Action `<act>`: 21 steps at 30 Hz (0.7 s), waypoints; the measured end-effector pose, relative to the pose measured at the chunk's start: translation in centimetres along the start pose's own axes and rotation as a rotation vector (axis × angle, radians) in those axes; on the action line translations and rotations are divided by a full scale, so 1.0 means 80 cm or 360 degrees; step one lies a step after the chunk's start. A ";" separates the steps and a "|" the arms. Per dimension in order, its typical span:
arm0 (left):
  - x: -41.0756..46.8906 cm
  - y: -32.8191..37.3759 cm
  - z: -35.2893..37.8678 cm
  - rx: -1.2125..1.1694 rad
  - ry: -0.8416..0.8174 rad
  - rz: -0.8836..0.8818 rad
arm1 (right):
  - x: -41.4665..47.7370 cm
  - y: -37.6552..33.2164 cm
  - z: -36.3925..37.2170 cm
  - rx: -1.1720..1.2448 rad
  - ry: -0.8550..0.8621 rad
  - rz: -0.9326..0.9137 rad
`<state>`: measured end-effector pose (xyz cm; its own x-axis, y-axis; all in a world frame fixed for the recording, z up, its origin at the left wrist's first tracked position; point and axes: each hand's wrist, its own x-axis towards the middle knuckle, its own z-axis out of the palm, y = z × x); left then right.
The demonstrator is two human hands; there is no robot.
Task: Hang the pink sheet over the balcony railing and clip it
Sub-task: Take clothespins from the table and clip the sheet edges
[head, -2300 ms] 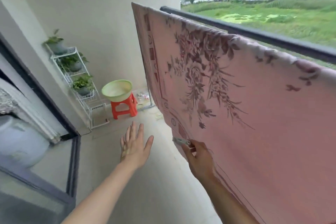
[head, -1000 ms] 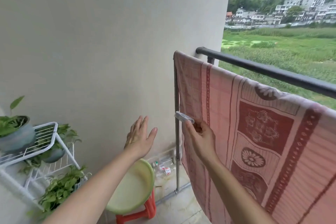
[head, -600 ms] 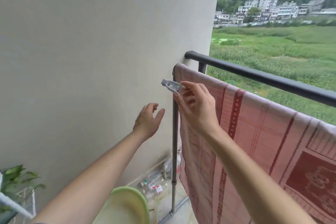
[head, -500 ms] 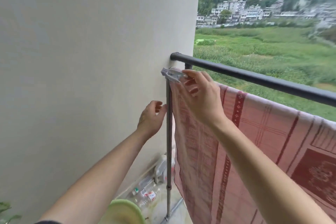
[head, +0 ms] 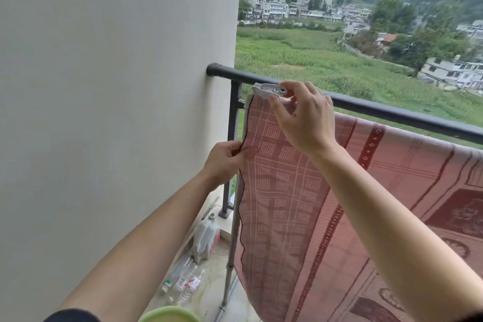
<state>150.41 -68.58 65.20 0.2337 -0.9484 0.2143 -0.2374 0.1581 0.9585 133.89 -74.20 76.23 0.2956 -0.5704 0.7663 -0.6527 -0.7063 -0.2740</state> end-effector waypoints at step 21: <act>0.049 -0.123 -0.042 -0.0507 -0.0574 -0.0405 | 0.063 -0.052 0.074 -0.0319 -0.0707 -0.0110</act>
<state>156.80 -72.94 57.20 -0.1049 -0.9929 -0.0563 0.0951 -0.0663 0.9933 142.25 -76.62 77.80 0.5835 -0.6795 0.4448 -0.7296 -0.6792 -0.0805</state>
